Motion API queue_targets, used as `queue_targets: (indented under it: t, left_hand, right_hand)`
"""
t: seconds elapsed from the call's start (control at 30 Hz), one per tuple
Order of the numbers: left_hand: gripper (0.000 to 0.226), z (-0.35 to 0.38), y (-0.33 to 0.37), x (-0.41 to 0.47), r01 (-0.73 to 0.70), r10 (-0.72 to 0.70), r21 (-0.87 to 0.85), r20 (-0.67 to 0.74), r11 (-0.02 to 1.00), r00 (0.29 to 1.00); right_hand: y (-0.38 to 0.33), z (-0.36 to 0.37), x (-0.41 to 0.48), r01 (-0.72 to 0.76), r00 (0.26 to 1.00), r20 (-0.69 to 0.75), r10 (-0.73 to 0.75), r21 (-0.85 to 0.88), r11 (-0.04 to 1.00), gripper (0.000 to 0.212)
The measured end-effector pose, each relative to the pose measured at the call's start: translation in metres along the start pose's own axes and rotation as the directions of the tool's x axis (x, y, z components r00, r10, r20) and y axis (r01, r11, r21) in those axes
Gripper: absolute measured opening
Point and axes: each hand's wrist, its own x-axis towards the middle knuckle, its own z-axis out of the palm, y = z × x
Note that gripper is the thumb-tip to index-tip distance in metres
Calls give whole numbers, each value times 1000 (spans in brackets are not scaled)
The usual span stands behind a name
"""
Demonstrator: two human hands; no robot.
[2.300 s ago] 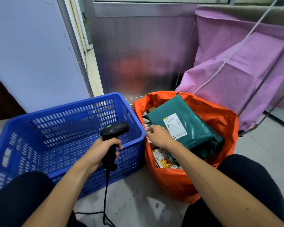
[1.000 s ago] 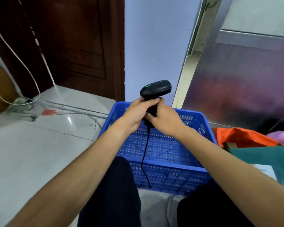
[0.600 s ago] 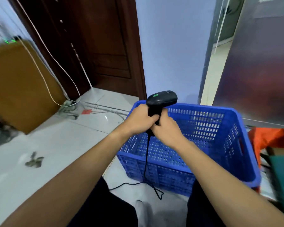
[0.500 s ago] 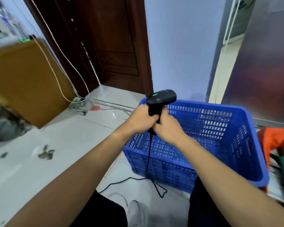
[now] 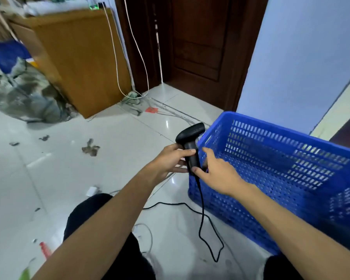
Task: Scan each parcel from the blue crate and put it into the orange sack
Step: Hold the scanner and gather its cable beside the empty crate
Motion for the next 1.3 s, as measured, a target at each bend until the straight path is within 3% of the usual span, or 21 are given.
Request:
queue_targets:
  t: [0.1,0.23,0.37,0.5,0.67,0.8,0.93,1.1,1.3]
  left_hand:
    - [34,-30,-27,13,60,-64,-89,-39,994,997]
    - [25,-67,-70,42,176,-212,-275,-108,945,971]
    - [13,-90,-121,80,248,-326,-358,-174,900,929]
    - [24,-88,-167,119,327,-407,-334,-205,884,890]
    - [29,-74,-221,168,419,-489,-308,-203,854,848]
    - [22,-61,-263,196,495,-582,-383,-151,780,799]
    - [18,-68,-291,217,471,-616,-494,-179,731,768]
    - [24,-81,-310,225,478,-659,-541,-202,692,725]
    - [23,-73,-316,215,551,-702,-462,-268,695,660]
  right_hand:
    - [-5,33,19,-49,994,101,45,35,998,53]
    - [-14,92,50,-175,973,195,127,256,951,32]
    - [-13,150,79,-308,932,309,187,409,859,18]
    - [3,190,100,-513,839,460,291,493,702,20]
    - [34,233,123,-635,764,522,380,499,590,16]
    - [55,265,142,-688,722,537,436,495,531,21]
    - [66,293,152,-733,680,532,504,481,481,20]
    - [64,306,149,-775,618,620,483,380,505,22]
    - [57,311,143,-747,650,587,483,375,549,24]
